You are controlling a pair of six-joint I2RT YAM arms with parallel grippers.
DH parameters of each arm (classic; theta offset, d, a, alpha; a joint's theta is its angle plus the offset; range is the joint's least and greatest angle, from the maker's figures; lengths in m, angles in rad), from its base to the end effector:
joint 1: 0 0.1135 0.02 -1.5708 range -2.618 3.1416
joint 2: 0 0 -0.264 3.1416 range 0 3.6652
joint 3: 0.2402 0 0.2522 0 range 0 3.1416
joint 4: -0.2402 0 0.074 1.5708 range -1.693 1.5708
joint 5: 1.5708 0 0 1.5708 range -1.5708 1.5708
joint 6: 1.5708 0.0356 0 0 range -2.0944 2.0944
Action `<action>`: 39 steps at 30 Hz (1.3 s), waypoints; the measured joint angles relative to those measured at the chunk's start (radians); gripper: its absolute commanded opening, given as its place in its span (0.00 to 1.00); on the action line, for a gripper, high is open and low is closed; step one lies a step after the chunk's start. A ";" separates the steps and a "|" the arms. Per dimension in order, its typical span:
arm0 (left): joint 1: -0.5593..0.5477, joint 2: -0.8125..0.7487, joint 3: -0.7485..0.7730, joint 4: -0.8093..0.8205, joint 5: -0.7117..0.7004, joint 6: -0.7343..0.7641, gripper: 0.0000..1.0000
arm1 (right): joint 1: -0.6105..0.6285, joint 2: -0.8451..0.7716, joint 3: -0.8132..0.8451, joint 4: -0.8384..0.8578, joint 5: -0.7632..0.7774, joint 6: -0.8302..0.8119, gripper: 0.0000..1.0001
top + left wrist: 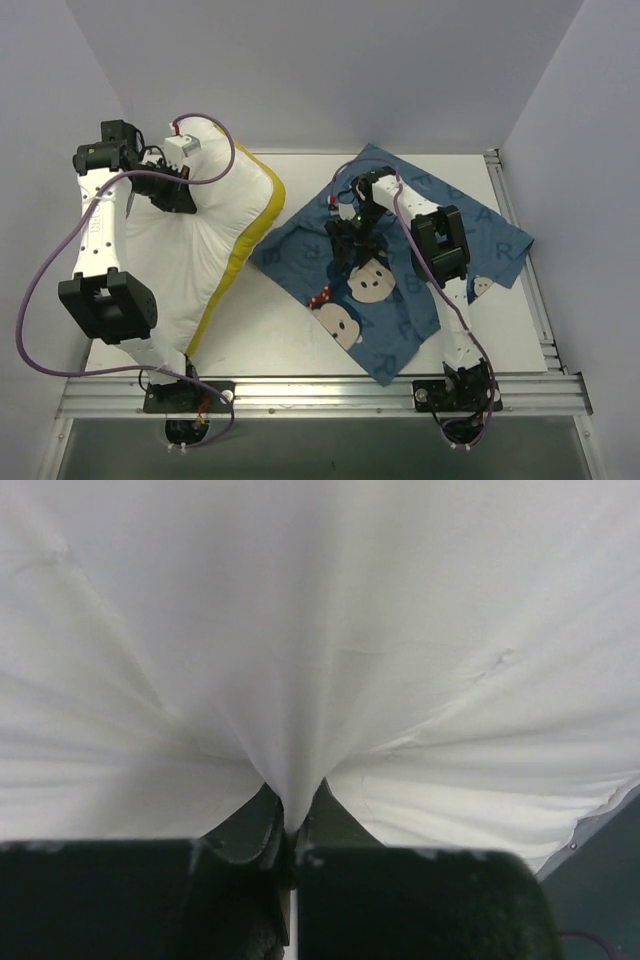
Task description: Put the pillow into the pillowcase
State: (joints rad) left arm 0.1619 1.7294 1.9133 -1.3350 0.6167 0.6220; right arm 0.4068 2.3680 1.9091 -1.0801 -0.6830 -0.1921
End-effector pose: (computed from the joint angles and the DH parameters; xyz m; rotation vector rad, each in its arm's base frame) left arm 0.3325 0.0334 0.3839 0.7287 2.3741 -0.5278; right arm 0.4120 0.2020 0.1417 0.8774 -2.7861 -1.0371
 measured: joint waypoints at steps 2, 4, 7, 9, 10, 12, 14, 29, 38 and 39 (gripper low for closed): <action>0.004 -0.057 -0.106 -0.004 -0.002 0.027 0.00 | 0.000 0.009 0.042 0.055 -0.013 0.017 0.84; 0.005 -0.096 -0.193 -0.014 -0.005 0.060 0.00 | 0.000 -0.009 0.041 0.108 -0.023 0.020 0.82; 0.003 -0.132 -0.283 0.004 0.005 0.116 0.00 | -0.001 -0.113 -0.061 0.172 -0.012 0.018 0.78; -0.006 -0.153 -0.330 0.017 0.019 0.146 0.00 | -0.005 -0.232 -0.150 0.186 0.024 0.018 0.74; -0.016 -0.164 -0.351 0.023 0.024 0.163 0.00 | -0.007 -0.297 -0.183 0.194 0.050 0.018 0.71; -0.042 -0.175 -0.378 0.033 0.028 0.191 0.00 | -0.009 -0.412 -0.213 0.204 0.125 0.018 0.69; -0.079 -0.182 -0.403 0.043 0.028 0.216 0.00 | -0.014 -0.496 -0.218 0.221 0.216 0.015 0.66; -0.336 -0.245 -0.523 0.063 -0.023 0.302 0.00 | -0.106 -0.282 -0.236 0.314 0.504 0.008 0.37; -0.537 -0.254 -0.570 0.060 -0.098 0.311 0.00 | -0.144 -0.332 -0.238 0.314 0.379 0.017 0.00; -0.588 -0.254 -0.570 0.058 -0.109 0.311 0.00 | -0.148 -0.362 -0.249 0.313 0.360 0.017 0.00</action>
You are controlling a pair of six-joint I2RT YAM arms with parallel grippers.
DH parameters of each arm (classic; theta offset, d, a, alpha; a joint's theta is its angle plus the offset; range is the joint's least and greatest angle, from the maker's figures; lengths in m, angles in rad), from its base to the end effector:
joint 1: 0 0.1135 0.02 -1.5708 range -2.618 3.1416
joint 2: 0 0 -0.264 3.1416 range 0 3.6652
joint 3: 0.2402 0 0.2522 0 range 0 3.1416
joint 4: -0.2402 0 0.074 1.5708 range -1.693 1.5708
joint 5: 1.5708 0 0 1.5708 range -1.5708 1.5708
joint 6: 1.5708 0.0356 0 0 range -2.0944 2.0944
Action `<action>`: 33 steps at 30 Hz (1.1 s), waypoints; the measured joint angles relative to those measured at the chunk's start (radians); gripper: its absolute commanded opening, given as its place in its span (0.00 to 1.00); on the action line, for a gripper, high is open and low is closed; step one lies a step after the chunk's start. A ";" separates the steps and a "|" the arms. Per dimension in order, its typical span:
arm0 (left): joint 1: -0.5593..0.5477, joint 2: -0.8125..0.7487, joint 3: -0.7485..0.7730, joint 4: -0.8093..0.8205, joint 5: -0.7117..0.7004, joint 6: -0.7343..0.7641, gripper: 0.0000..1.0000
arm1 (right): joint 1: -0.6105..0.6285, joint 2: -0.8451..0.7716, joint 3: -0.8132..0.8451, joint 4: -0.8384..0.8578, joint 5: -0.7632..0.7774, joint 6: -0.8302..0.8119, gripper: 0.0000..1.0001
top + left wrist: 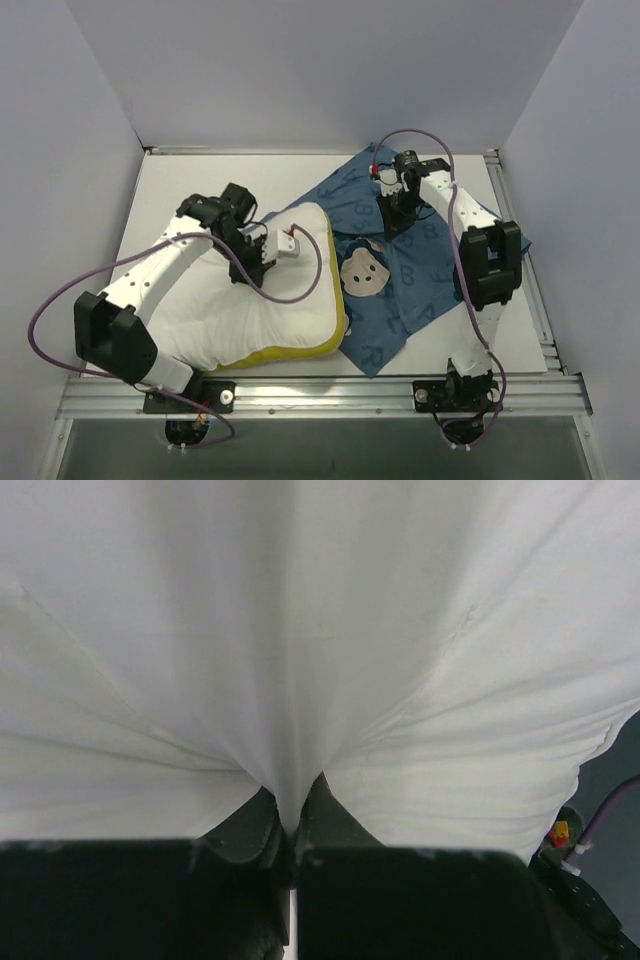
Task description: Put the pillow into the pillowcase
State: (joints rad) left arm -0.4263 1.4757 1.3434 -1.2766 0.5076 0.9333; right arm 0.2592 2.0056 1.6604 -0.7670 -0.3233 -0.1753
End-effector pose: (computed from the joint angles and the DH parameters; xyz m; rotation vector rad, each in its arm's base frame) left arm 0.2319 -0.1243 0.2997 1.7994 2.1326 -0.6438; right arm 0.4125 0.1211 0.2299 -0.6726 2.5773 0.4597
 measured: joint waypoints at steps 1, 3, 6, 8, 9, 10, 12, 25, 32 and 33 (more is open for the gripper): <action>-0.047 0.002 0.002 -0.002 -0.004 0.000 0.00 | -0.005 -0.034 -0.009 -0.002 -0.018 0.000 0.00; -0.136 0.024 0.019 -0.016 -0.005 0.000 0.00 | -0.015 -0.112 -0.023 -0.003 -0.053 0.000 0.00; -0.236 0.100 0.071 -0.038 0.009 -0.006 0.00 | -0.031 -0.230 -0.045 0.000 -0.096 0.000 0.00; -0.275 0.167 0.114 -0.050 0.018 -0.010 0.00 | -0.040 -0.291 -0.058 0.000 -0.121 0.001 0.00; -0.290 0.199 0.130 -0.048 0.020 -0.011 0.00 | -0.045 -0.315 -0.066 0.000 -0.133 0.001 0.00; -0.306 0.227 0.142 -0.046 0.020 -0.013 0.00 | -0.050 -0.333 -0.075 0.000 -0.144 0.002 0.00; -0.335 0.279 0.160 -0.044 0.018 -0.019 0.00 | -0.056 -0.356 -0.097 0.000 -0.166 0.003 0.00; -0.330 0.575 0.496 -0.009 0.016 -0.205 0.00 | -0.064 -0.435 -0.272 -0.015 -0.295 -0.034 0.00; -0.232 0.681 0.679 0.077 -0.017 -0.425 0.00 | -0.071 -0.469 -0.299 -0.017 -0.323 -0.055 0.00; -0.208 0.681 0.673 0.109 -0.048 -0.466 0.00 | -0.076 -0.469 -0.300 -0.016 -0.322 -0.056 0.00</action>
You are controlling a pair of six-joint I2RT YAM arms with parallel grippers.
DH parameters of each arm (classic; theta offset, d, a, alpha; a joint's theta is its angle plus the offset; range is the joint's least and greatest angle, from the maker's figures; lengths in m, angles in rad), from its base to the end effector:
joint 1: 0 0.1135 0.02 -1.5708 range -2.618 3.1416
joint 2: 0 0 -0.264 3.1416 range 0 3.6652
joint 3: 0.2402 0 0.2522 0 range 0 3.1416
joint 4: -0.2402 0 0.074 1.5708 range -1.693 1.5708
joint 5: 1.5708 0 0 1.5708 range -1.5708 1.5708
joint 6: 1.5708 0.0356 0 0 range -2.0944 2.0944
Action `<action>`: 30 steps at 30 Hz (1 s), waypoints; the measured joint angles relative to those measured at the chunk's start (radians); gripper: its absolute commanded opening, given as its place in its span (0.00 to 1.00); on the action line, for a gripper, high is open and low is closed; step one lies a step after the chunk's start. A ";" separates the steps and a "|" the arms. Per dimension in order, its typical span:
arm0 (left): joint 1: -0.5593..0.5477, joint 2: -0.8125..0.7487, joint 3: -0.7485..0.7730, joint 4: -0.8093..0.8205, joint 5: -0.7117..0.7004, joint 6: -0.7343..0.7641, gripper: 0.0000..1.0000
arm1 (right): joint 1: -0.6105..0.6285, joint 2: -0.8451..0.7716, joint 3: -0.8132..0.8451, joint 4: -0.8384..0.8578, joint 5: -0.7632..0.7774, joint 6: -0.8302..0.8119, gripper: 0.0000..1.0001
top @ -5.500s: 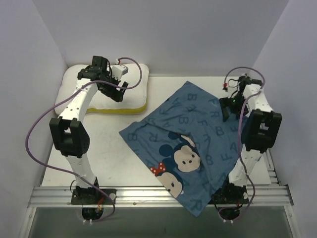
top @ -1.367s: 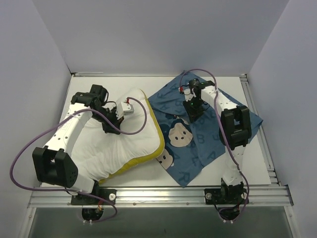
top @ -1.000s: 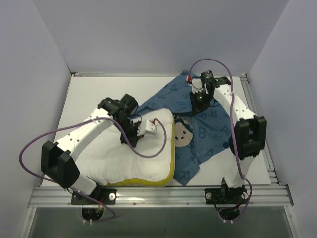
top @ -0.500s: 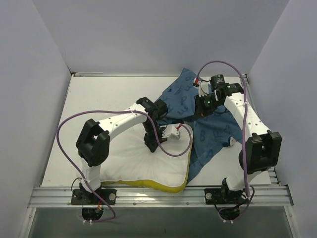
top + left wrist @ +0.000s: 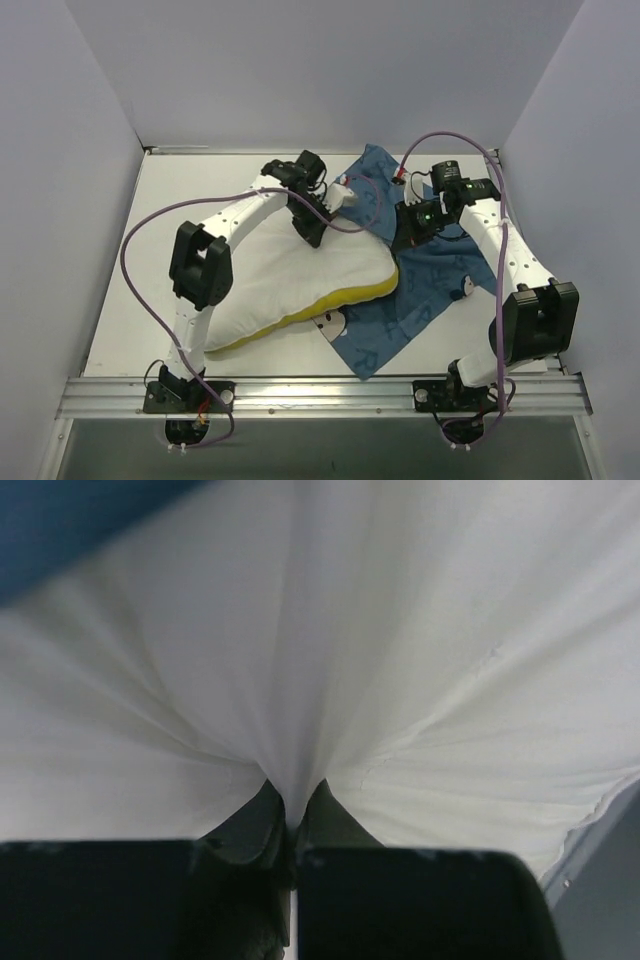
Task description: Put the pillow into the pillowcase
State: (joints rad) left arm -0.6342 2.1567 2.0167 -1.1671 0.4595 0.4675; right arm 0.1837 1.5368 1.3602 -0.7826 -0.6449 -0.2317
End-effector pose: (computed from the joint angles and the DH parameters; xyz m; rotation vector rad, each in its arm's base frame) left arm 0.3487 -0.2761 0.2565 1.5610 2.3729 -0.6930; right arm 0.3122 0.0798 0.3095 -0.7456 2.3054 0.7866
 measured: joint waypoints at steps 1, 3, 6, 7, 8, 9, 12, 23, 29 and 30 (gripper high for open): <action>0.027 -0.006 -0.020 0.047 -0.045 -0.048 0.00 | -0.002 0.000 -0.001 0.001 0.002 -0.001 0.00; 0.064 -0.034 -0.099 0.146 -0.129 -0.119 0.00 | -0.006 0.000 -0.001 0.011 0.002 -0.001 0.00; 0.079 -0.061 -0.207 0.234 -0.259 -0.197 0.00 | -0.007 0.000 -0.001 0.021 0.000 0.000 0.00; 0.072 -0.064 -0.231 0.256 -0.297 -0.217 0.00 | -0.008 0.000 -0.001 0.018 -0.006 0.000 0.00; 0.062 -0.064 -0.246 0.275 -0.328 -0.238 0.00 | -0.008 0.000 -0.001 0.014 -0.016 0.004 0.00; 0.049 -0.064 -0.255 0.296 -0.355 -0.261 0.00 | -0.008 0.002 0.001 0.008 -0.031 0.010 0.00; -0.004 -0.064 -0.254 0.345 -0.416 -0.334 0.00 | -0.007 0.024 0.025 -0.011 -0.085 0.033 0.00; -0.058 -0.087 -0.172 0.454 -0.389 -0.664 0.00 | 0.018 0.100 0.087 -0.007 -0.198 0.132 0.00; -0.013 -0.238 -0.357 0.599 -0.319 -0.724 0.00 | 0.002 0.100 0.100 0.016 -0.201 0.175 0.00; -0.015 -0.258 -0.372 0.611 -0.324 -0.725 0.00 | 0.000 0.100 0.101 0.016 -0.205 0.183 0.00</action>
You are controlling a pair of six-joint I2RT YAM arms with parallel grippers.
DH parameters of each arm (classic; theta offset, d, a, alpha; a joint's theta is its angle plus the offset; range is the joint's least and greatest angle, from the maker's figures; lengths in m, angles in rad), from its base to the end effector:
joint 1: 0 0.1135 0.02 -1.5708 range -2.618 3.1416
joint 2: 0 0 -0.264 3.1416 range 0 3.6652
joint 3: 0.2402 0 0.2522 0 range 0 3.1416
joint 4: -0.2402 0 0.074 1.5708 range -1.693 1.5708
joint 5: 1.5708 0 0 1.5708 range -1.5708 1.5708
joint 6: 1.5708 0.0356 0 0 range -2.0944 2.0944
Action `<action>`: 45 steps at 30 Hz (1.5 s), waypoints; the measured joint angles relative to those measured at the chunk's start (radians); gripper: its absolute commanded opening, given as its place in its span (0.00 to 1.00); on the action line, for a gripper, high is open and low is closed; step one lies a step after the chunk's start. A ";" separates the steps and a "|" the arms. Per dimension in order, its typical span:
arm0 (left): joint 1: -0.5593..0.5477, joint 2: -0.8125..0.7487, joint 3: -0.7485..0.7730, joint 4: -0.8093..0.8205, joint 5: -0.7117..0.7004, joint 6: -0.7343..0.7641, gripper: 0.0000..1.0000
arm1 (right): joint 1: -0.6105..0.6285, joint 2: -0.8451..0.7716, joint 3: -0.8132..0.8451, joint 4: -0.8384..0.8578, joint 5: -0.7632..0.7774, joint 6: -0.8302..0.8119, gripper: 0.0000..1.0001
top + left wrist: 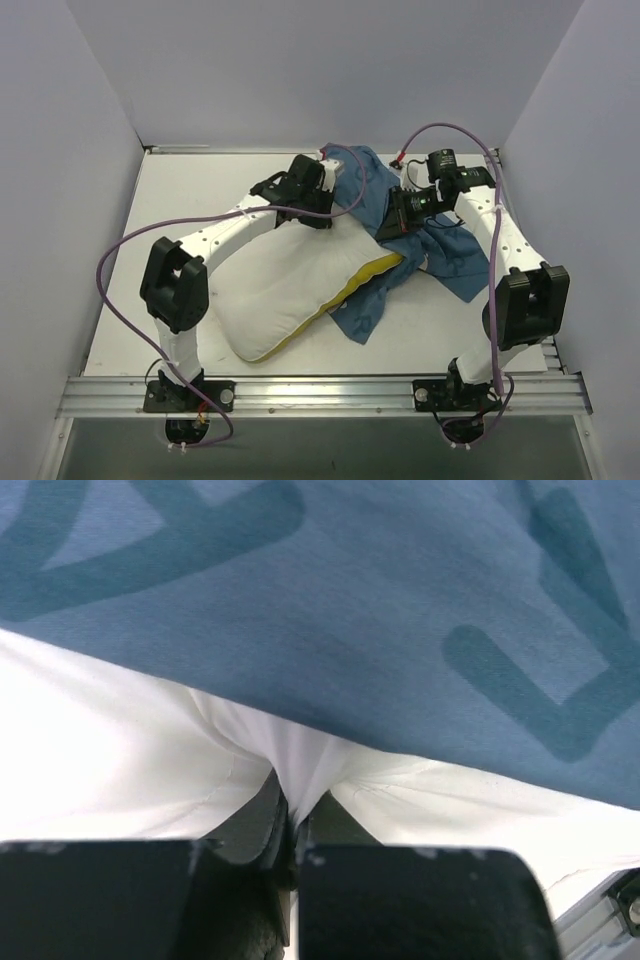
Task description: Put the pillow into the pillowcase
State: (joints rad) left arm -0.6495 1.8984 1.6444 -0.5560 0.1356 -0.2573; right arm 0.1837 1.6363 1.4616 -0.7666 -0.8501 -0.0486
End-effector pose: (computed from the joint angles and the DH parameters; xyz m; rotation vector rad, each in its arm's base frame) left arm 0.3415 -0.2654 0.2808 0.5432 2.3924 -0.5793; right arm 0.3356 0.0896 0.3146 -0.6170 2.2966 1.1141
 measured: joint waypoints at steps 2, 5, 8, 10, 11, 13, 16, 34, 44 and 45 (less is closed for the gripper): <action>-0.011 -0.010 -0.004 0.017 -0.023 -0.013 0.00 | 0.000 0.000 0.006 0.002 -0.011 0.016 0.00; -0.015 0.011 -0.001 0.044 -0.033 -0.060 0.00 | -0.003 -0.002 0.007 0.015 -0.019 0.026 0.00; 0.002 0.077 0.031 0.046 -0.036 -0.106 0.00 | -0.002 -0.009 -0.014 0.054 -0.022 0.035 0.00; 0.017 0.148 0.075 0.045 -0.041 -0.128 0.00 | 0.008 -0.009 -0.021 0.085 -0.022 0.055 0.00; 0.023 0.185 0.098 0.046 -0.040 -0.133 0.00 | 0.016 -0.008 -0.023 0.100 -0.021 0.067 0.02; 0.037 0.241 0.126 0.060 -0.026 -0.143 0.19 | 0.035 -0.005 -0.023 0.135 -0.017 0.087 0.18; 0.066 0.261 0.125 0.090 0.019 -0.146 0.58 | 0.044 0.001 -0.024 0.151 -0.011 0.124 0.68; -0.227 -0.201 -0.307 0.081 0.070 0.544 0.97 | -0.176 -0.223 -0.572 0.217 0.225 0.282 0.85; -0.216 -0.086 -0.394 0.099 -0.102 0.672 0.80 | -0.086 -0.134 -0.721 0.404 0.266 0.414 0.87; -0.217 -0.079 -0.394 0.104 -0.104 0.673 0.72 | -0.062 -0.115 -0.719 0.422 0.266 0.426 0.84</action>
State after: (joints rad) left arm -0.8665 1.8194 1.2503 -0.4519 0.0315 0.4156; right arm 0.1215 1.5215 0.7422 -0.3450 -0.5838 0.3775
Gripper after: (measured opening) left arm 0.866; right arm 0.877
